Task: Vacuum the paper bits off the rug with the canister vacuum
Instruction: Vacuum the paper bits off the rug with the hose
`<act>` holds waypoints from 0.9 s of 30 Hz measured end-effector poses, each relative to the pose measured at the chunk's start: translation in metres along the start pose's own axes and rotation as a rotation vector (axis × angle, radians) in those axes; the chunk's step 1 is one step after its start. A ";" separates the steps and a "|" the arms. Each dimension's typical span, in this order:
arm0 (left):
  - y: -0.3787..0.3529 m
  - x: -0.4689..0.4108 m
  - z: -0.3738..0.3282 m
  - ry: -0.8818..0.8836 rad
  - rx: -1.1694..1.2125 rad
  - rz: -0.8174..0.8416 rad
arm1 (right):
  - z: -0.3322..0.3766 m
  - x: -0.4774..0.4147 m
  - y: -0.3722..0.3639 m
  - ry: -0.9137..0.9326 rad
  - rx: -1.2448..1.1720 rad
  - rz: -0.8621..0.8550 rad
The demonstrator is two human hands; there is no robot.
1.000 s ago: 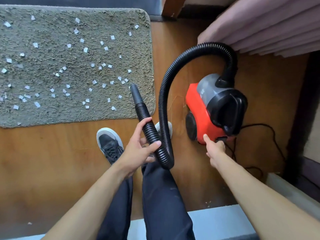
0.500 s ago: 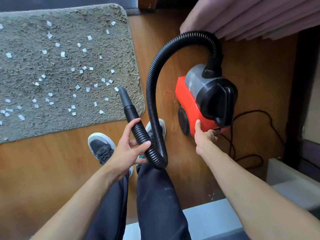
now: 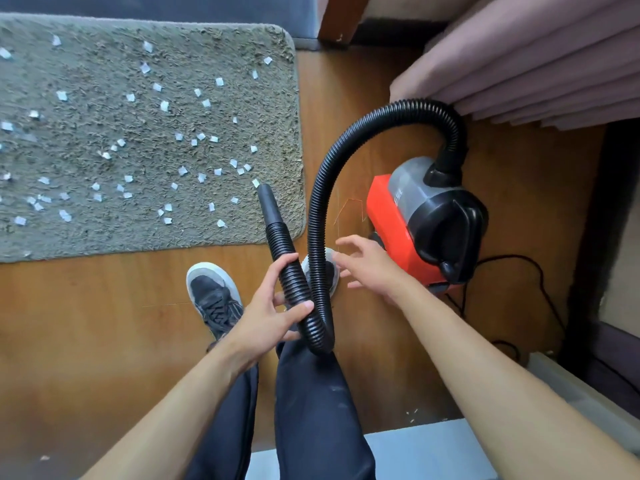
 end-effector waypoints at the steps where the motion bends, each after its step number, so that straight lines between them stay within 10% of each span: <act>1: 0.002 0.001 0.000 -0.005 0.002 0.005 | 0.016 -0.003 -0.012 0.036 -0.045 0.063; 27: 0.076 0.024 0.033 -0.057 0.252 -0.031 | 0.090 -0.008 -0.144 0.009 -0.062 0.540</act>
Point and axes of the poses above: each hand's wrist, its own x-axis away from the middle knuckle, its own y-axis out of the back of the hand, z = x × y, the point moved 5 cm from there along -x, towards the middle knuckle, and after that the axes turned 13 degrees about -z, right-handed, at the moved point
